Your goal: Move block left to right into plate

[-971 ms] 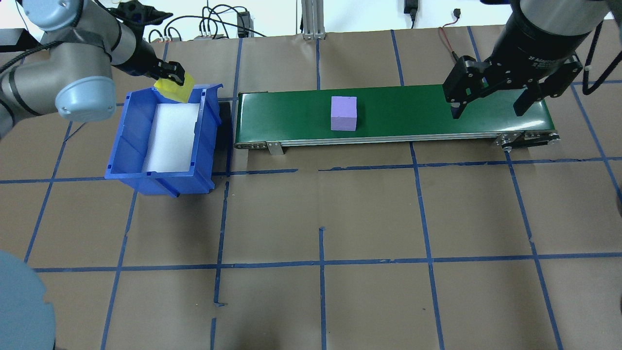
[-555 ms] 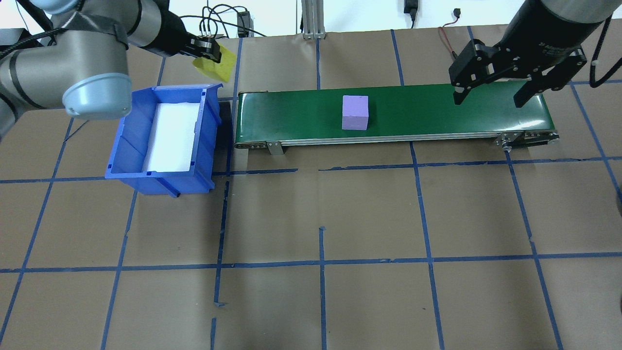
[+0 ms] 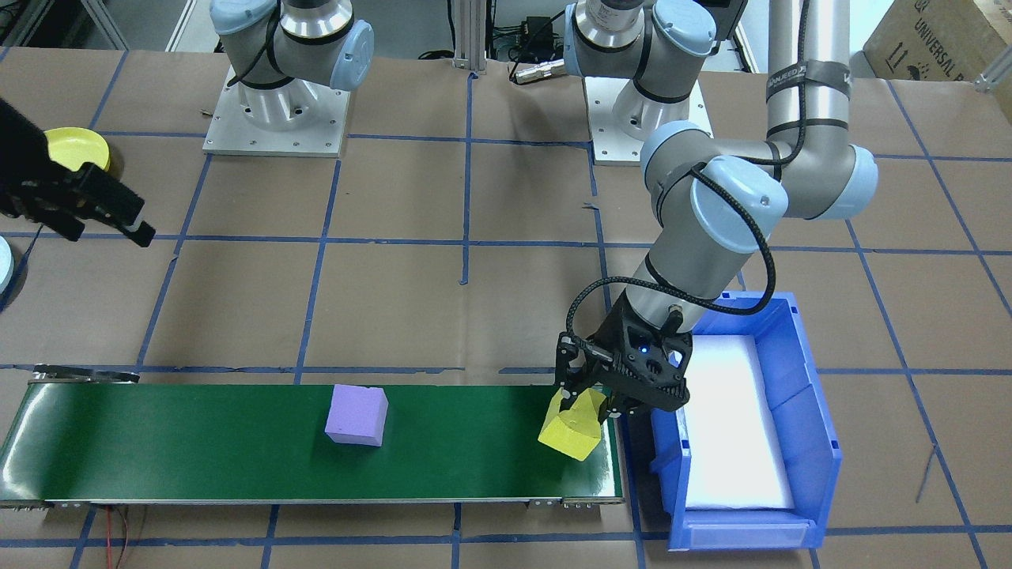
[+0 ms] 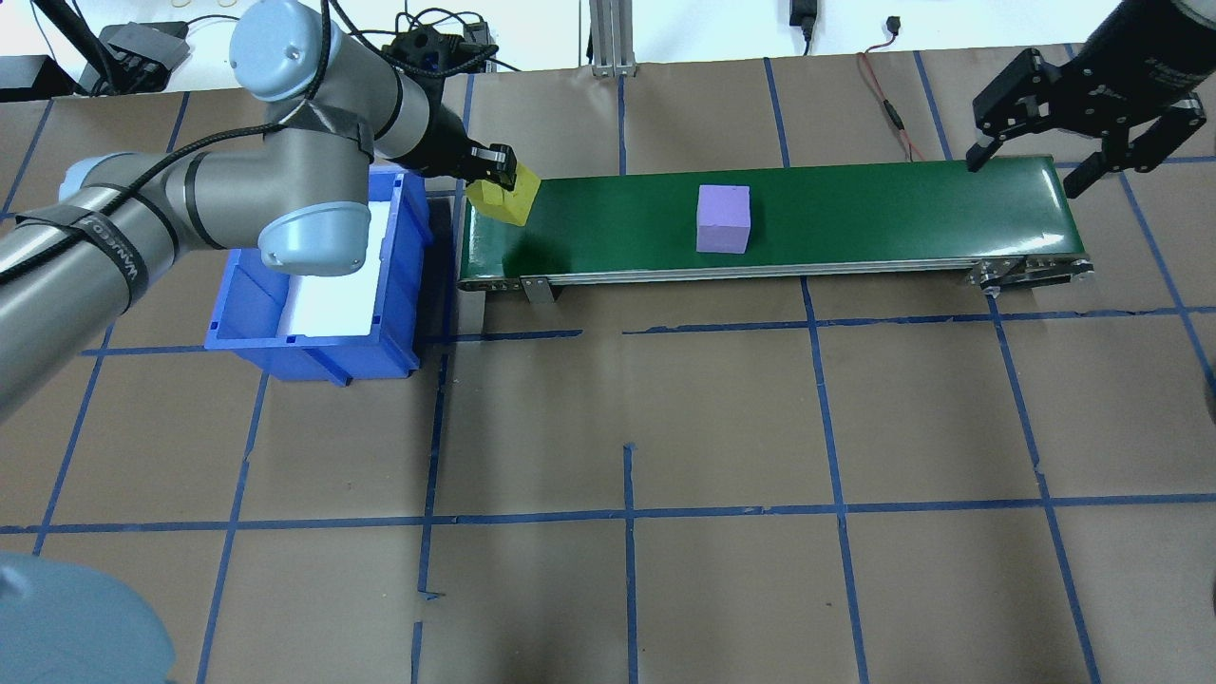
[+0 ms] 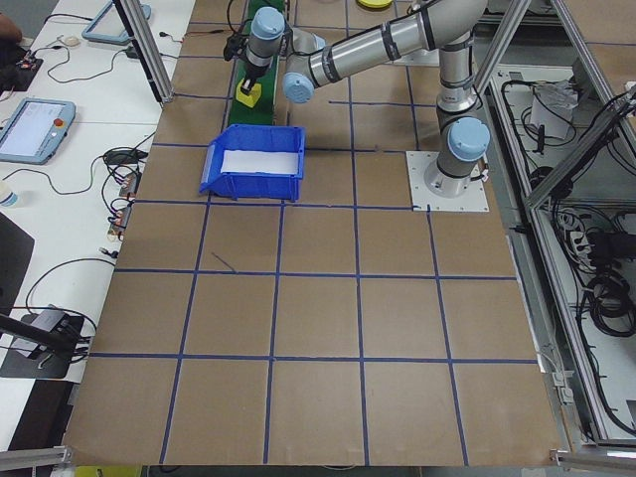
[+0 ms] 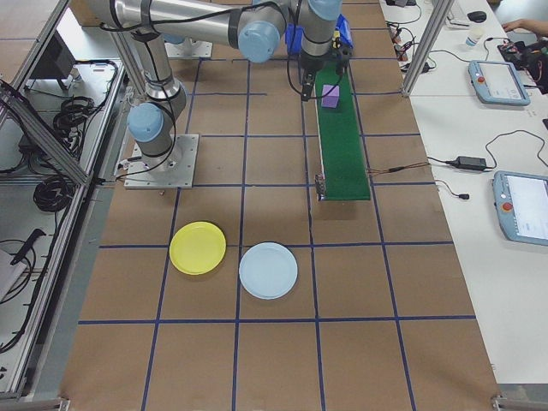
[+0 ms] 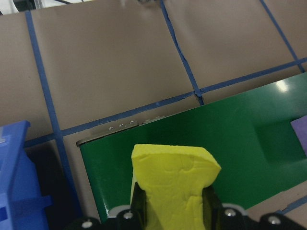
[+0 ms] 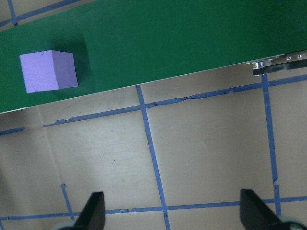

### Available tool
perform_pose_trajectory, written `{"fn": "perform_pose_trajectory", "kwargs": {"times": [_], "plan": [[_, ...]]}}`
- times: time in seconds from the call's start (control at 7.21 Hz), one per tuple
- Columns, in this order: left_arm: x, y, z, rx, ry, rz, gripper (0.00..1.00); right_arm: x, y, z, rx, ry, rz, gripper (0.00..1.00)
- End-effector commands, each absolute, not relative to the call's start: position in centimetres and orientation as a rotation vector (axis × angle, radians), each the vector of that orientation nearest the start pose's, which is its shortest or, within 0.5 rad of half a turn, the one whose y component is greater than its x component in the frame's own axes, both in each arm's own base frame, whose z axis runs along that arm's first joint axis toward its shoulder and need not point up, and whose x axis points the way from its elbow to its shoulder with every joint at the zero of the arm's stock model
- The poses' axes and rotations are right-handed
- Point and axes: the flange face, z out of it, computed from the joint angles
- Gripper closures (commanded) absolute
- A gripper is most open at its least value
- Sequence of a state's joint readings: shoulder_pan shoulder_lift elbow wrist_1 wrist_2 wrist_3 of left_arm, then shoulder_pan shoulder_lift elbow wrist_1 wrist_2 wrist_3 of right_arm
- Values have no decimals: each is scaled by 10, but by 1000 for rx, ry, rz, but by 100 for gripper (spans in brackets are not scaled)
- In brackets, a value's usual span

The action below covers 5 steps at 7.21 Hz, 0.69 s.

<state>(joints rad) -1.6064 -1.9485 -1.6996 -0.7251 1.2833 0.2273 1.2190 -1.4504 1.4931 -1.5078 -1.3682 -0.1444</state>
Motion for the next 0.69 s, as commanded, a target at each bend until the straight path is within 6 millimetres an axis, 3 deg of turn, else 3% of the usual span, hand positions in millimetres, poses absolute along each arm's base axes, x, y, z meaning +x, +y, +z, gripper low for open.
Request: {"fn": "perform_pose_trajectory", "kwargs": {"times": [0.0, 0.14, 0.42, 0.55], "plan": [[-183, -623, 294, 492, 3279, -572, 1, -110, -604, 385, 375, 2882, 64, 0], [-181, -620, 322, 391, 3273, -627, 0, -109, -616, 363, 370, 2814, 42, 0], [-170, -602, 353, 346, 3212, -511, 0, -126, -648, 301, 248, 2792, -28, 0], [-163, -594, 375, 326, 3177, -484, 0, -120, -646, 292, 242, 2733, -38, 0]]}}
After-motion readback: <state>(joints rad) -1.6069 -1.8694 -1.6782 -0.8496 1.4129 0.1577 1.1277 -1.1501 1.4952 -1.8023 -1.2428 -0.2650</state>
